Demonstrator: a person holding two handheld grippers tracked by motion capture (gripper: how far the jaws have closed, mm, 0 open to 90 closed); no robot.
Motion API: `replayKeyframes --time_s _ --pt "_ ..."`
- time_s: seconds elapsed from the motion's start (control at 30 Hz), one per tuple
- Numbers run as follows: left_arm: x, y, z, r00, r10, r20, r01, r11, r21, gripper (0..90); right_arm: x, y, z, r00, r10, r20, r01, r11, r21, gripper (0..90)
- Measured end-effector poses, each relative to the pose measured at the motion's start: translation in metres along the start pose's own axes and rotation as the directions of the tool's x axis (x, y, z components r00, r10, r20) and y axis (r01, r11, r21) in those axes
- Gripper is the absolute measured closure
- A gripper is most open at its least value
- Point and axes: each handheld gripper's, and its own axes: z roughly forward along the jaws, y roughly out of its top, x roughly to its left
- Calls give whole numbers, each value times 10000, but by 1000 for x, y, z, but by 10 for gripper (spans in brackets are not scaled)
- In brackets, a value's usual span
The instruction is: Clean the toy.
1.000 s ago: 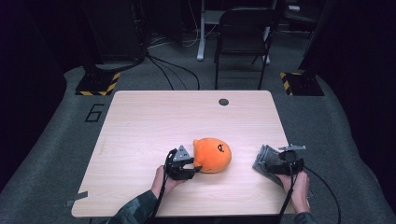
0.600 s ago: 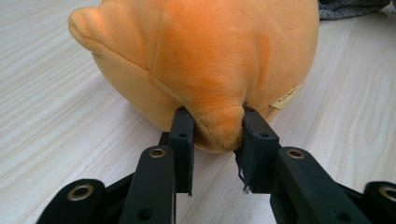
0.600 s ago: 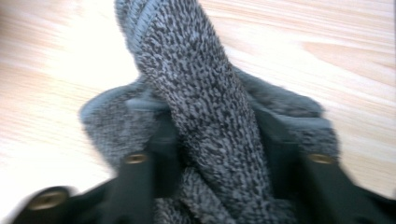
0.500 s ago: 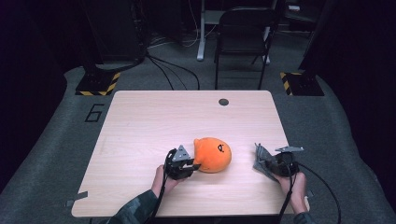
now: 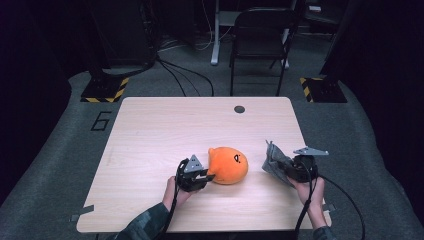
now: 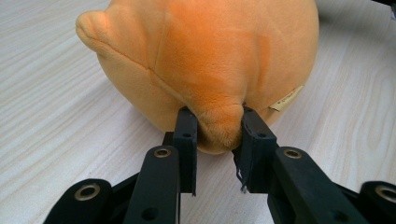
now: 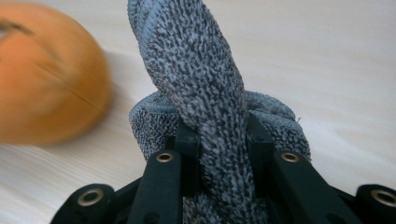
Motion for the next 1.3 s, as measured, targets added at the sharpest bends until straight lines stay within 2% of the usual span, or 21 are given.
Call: replayKeyframes --time_s 0.07,0.13,0.17,0.27,0.4,0.53,0.67,0.7,0.73,0.8,0.83,0.93,1.03,1.07,1.13,1.17,1.2,1.3 --pt "-1 0 0 10000 -6 -17 6 10000 -9 719 11 9 -4 9994 -14 -332 7 9998 -210 728" --pt "-2 0 0 10000 32 -74 -33 10000 -58 720 28 19 -5 9974 -253 -678 226 9989 -402 727" --pt "-3 0 0 10000 13 -86 -14 9999 -101 721 40 24 -4 9947 -515 -885 477 9979 -445 727" --pt "-2 2 0 9998 77 -166 -80 9998 -206 724 69 36 0 9874 -914 -1292 849 9949 -547 726" --pt "-3 3 1 9998 161 -133 -164 9996 -244 724 95 51 9 9755 -1162 -1866 1036 9917 -763 725" --pt "-3 3 1 9998 190 -107 -193 9995 -257 724 111 60 18 9625 -951 -2540 740 9931 -913 724" --pt "-5 4 1 9996 263 -91 -266 9990 -363 725 126 65 28 9425 -843 -3233 553 9937 -979 722" --pt "-5 4 2 9994 327 -99 -331 9986 -404 725 131 66 32 9439 -907 -3175 664 9940 -866 722" --pt "-6 5 2 9995 293 -108 -297 9986 -428 727 136 65 36 9490 -1254 -2892 1064 9911 -806 721" --pt "-5 5 1 9993 347 -123 -352 9985 -430 731 143 62 43 9540 -1589 -2541 1465 9869 -671 720" --pt "-6 4 2 9993 345 -116 -350 9987 -380 736 147 60 46 9586 -1877 -2143 1805 9822 -527 720" --pt "-7 4 2 9991 403 -134 -408 9983 -406 742 151 55 52 9557 -2529 -1507 2480 9674 -509 721" --pt "-7 4 2 9989 448 -109 -452 9981 -419 745 152 53 51 9509 -2849 -1211 2807 9584 -508 720" --pt "-8 4 2 9988 472 -102 -477 9979 -440 746 151 53 50 9529 -2778 -1218 2736 9605 -500 720" --pt "-8 4 1 9990 441 -73 -444 9980 -460 747 147 53 49 9526 -2843 -1081 2802 9586 -512 720" --pt "-8 4 1 9990 446 -75 -449 9979 -462 747 144 53 48 9571 -2691 -1075 2653 9630 -483 720" --pt "-8 4 1 9989 461 -55 -463 9979 -450 747 142 52 48 9564 -2733 -1028 2694 9617 -511 720" --pt "-9 4 1 9986 522 -60 -524 9977 -427 747 131 48 44 9636 -2542 -830 2513 9669 -441 719"
